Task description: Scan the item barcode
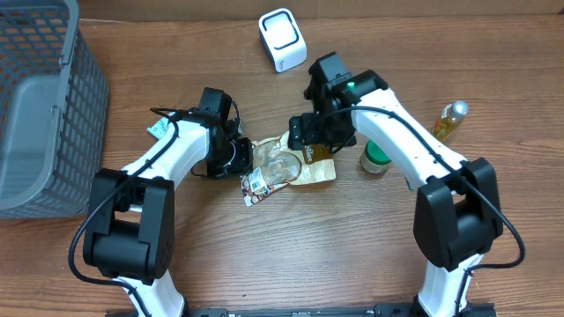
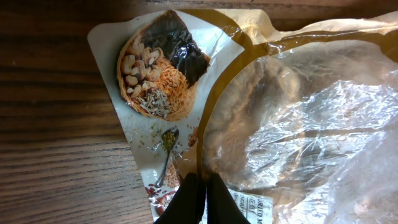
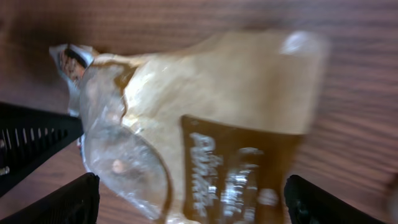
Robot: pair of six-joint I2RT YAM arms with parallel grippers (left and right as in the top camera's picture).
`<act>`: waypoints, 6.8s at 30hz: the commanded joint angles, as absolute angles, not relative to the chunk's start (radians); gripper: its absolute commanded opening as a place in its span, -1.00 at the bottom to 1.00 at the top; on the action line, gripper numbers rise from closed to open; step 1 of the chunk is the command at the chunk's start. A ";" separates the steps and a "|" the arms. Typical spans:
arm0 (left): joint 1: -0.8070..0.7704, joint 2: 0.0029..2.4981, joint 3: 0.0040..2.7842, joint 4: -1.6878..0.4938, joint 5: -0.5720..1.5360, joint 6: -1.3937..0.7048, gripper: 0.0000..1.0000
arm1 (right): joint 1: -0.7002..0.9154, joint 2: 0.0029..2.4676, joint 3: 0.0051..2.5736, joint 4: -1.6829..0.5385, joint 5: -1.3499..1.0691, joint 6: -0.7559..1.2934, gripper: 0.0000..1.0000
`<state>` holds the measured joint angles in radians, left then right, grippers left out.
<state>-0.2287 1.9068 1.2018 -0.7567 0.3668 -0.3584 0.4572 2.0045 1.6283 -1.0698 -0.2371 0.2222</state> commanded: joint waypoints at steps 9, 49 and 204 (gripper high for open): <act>-0.229 1.909 1.180 -0.754 0.333 -0.337 -0.92 | 0.552 2.080 1.584 -1.005 -0.298 0.319 0.86; -0.228 1.909 1.180 -0.750 0.304 -0.337 -0.91 | 0.597 2.167 1.570 -0.797 -0.464 0.389 0.13; 0.091 1.877 1.651 -0.960 0.303 -0.272 0.99 | 0.373 1.942 1.643 -1.074 0.004 -0.104 0.87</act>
<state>0.0933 1.8980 1.6363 -0.9585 0.2993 -0.2874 0.3744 1.9526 1.6104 -1.0828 -0.0265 -0.1211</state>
